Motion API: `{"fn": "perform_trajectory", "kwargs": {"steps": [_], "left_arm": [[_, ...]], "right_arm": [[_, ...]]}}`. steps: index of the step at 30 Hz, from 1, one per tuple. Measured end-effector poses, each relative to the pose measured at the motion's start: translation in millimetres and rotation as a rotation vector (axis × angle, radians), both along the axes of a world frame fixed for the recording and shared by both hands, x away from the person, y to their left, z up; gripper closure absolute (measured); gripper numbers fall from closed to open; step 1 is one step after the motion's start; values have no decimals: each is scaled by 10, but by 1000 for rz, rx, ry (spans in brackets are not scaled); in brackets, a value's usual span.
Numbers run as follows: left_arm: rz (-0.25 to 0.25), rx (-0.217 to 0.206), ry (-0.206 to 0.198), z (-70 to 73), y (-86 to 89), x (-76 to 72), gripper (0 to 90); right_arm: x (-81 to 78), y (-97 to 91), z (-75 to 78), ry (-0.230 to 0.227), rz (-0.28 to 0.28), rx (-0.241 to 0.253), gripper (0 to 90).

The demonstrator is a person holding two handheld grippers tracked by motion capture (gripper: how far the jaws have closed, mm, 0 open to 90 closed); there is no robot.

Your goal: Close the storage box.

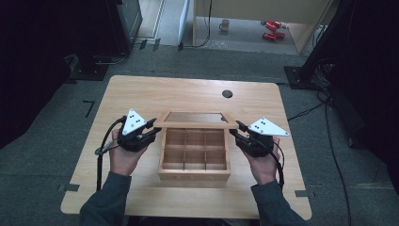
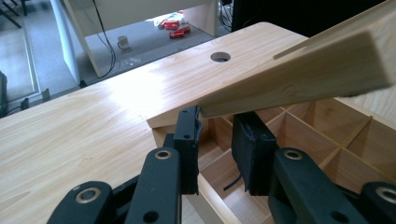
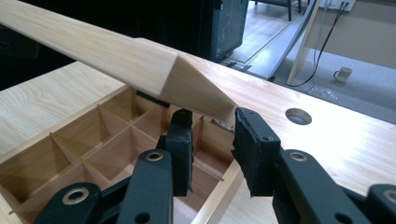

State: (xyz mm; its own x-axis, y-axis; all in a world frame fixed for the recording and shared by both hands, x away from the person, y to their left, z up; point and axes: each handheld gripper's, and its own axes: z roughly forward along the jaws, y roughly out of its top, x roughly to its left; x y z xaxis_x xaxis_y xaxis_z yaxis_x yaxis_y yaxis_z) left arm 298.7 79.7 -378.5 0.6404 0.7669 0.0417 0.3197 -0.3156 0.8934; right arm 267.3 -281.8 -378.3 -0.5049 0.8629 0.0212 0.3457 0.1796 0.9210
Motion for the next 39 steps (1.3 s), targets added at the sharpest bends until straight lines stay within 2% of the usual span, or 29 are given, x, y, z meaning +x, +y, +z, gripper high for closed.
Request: {"fn": "perform_trajectory", "kwargs": {"steps": [20, 27, 39], "left_arm": [[13, -10, -2, -137, 0, -198, 719], [17, -4, -6, -163, -6, -260, 715], [22, 3, -3, -260, -9, -361, 708]], "right_arm": [[-190, 25, -146, 15, -17, 9, 675], [-272, 43, -172, 6, -26, 4, 673], [-402, 68, -271, 19, -46, 12, 656]]}}
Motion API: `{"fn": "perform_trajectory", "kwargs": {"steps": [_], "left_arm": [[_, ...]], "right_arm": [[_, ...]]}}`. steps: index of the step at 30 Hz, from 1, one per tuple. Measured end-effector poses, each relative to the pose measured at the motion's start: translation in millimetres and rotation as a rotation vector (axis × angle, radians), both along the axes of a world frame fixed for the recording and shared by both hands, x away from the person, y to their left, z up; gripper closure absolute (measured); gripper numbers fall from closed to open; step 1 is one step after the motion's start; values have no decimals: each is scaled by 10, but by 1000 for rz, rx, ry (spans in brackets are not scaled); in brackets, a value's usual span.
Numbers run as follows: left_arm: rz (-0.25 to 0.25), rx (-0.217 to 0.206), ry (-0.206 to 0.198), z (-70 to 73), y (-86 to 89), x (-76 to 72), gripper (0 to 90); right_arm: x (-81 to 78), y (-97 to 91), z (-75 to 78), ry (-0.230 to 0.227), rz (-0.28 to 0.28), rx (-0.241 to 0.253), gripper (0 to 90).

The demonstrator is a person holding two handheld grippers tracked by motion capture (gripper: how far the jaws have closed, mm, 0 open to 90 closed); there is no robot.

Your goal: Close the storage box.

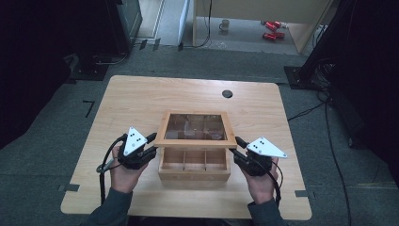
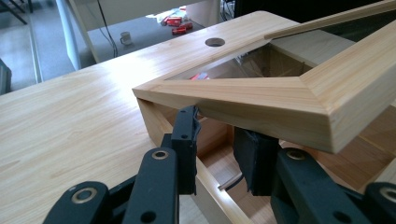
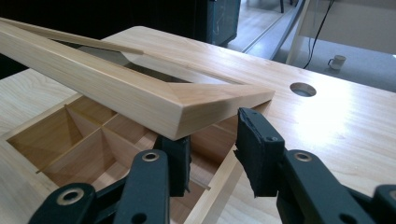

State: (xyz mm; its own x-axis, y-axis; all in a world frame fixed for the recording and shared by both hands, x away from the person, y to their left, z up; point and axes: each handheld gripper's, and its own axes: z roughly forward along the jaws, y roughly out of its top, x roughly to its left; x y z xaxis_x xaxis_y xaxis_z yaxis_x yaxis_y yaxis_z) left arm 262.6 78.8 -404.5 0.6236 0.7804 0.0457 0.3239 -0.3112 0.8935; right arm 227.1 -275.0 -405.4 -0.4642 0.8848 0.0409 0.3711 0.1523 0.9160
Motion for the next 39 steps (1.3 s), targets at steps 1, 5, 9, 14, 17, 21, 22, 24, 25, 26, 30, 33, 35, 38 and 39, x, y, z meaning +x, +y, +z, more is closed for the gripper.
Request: {"fn": "perform_trajectory", "kwargs": {"steps": [1, 5, 9, 14, 17, 21, 22, 24, 25, 26, 30, 33, 35, 38, 39], "left_arm": [[2, -4, 2, -7, -1, -6, 708], [3, -8, 5, -30, 1, -18, 708], [5, -10, 7, -47, 1, -30, 708], [0, -17, 17, -79, 10, -40, 702], [-4, -26, 23, -100, 12, -59, 667], [-8, -43, 33, -116, 27, -114, 600], [-11, -47, 35, -119, 33, -131, 585], [-26, -59, 51, -129, 46, -161, 556], [-33, -59, 56, -136, 48, -180, 542], [-38, -54, 55, -142, 50, -198, 533], [-54, -69, 63, -152, 69, -255, 515], [-67, -79, 70, -156, 75, -287, 512], [-73, -81, 68, -155, 73, -310, 511], [-72, -82, 62, -158, 64, -342, 508], [-69, -76, 61, -165, 62, -350, 504]], "right_arm": [[-12, 1, -3, 1, 0, 2, 650], [-80, 14, -5, -4, 4, 3, 618], [-145, 49, 18, -18, 13, -16, 604], [-180, 69, 8, -16, 3, -26, 602], [-193, 71, -14, -9, 4, -28, 602], [-210, 75, -41, 2, 2, -28, 602], [-214, 75, -49, 4, 2, -29, 602], [-220, 76, -61, 5, 2, -30, 602], [-224, 78, -66, 6, 1, -32, 602], [-228, 81, -71, 6, -1, -35, 602], [-241, 88, -94, 7, -2, -46, 602], [-252, 93, -115, 11, -2, -51, 602], [-258, 96, -136, 13, -1, -57, 601], [-268, 102, -172, 21, -1, -63, 599], [-273, 103, -183, 22, -1, -63, 599]]}}
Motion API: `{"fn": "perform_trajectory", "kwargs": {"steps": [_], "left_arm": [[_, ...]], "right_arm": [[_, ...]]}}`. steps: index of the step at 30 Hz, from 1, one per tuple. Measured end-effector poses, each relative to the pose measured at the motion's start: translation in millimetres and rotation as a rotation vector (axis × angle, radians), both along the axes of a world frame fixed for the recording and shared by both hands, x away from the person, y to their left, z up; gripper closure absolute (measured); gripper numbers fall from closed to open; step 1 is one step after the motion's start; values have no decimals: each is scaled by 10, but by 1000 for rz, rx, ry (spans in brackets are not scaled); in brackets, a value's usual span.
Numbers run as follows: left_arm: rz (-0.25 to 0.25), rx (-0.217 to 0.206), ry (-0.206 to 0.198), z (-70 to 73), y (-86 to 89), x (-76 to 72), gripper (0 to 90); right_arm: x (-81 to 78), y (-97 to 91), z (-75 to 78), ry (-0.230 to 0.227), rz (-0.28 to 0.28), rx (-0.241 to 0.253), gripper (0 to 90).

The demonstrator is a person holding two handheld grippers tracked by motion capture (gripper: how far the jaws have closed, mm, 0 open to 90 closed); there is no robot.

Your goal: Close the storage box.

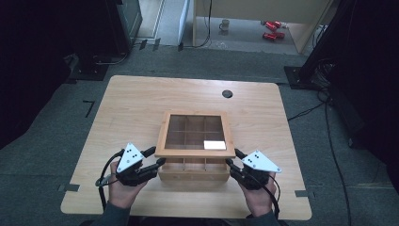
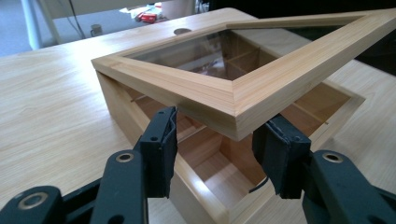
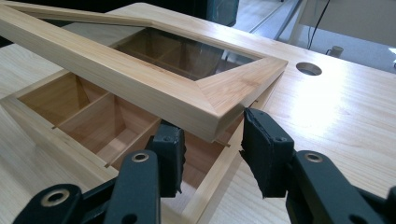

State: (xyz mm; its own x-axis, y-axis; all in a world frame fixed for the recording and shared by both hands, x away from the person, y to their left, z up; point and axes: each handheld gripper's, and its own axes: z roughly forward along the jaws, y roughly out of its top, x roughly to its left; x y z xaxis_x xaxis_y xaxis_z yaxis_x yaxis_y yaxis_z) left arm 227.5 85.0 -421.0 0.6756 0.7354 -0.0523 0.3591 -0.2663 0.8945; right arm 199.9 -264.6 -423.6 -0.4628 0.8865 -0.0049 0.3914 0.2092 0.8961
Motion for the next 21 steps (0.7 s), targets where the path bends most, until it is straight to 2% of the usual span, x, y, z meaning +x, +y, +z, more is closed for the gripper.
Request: {"fn": "perform_trajectory", "kwargs": {"steps": [5, 13, 21], "left_arm": [[3, -1, 4, -48, -5, -31, 509], [17, 44, -7, -135, -40, -87, 518], [17, 46, 5, -241, -50, -125, 521]], "right_arm": [[-14, -3, -47, 9, 6, -3, 596], [-40, 2, -152, 32, 6, -1, 596], [-78, 8, -240, 53, 14, -2, 593]]}}
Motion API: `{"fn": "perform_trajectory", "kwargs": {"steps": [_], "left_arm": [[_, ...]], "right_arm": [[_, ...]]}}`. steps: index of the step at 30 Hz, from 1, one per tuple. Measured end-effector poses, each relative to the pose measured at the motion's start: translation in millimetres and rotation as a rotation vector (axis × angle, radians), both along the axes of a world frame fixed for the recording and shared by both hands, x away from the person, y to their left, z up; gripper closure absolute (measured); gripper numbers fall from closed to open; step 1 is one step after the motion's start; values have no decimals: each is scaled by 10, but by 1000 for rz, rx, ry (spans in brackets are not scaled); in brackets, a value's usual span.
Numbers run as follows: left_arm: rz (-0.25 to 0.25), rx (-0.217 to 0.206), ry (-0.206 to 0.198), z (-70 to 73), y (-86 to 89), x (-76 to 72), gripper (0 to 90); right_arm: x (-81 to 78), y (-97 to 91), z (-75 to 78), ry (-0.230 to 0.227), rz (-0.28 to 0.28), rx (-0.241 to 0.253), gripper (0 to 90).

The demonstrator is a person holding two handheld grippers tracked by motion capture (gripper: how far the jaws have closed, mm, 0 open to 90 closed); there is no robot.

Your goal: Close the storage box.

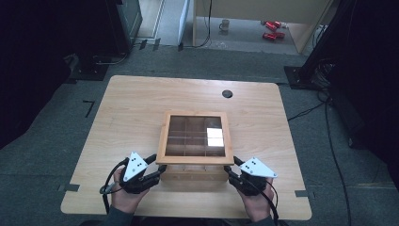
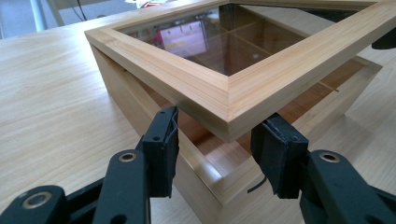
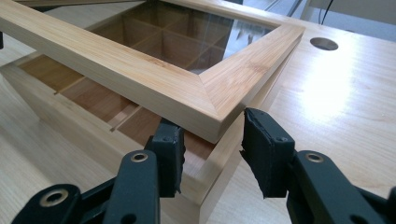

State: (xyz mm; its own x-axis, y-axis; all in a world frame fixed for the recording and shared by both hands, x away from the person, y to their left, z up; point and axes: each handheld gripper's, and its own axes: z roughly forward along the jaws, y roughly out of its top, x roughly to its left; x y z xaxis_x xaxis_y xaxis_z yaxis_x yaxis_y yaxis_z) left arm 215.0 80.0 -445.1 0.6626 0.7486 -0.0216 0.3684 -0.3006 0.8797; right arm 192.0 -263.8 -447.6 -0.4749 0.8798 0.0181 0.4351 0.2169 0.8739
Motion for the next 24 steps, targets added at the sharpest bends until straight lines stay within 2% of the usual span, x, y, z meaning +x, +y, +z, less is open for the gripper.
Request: {"fn": "perform_trajectory", "kwargs": {"steps": [11, 24], "left_arm": [[14, 5, -5, -96, -12, -43, 515], [25, 11, 8, -184, -13, -54, 490]], "right_arm": [[-27, -3, -82, 15, 3, -3, 588], [-33, -13, -171, 29, 4, -9, 554]]}}
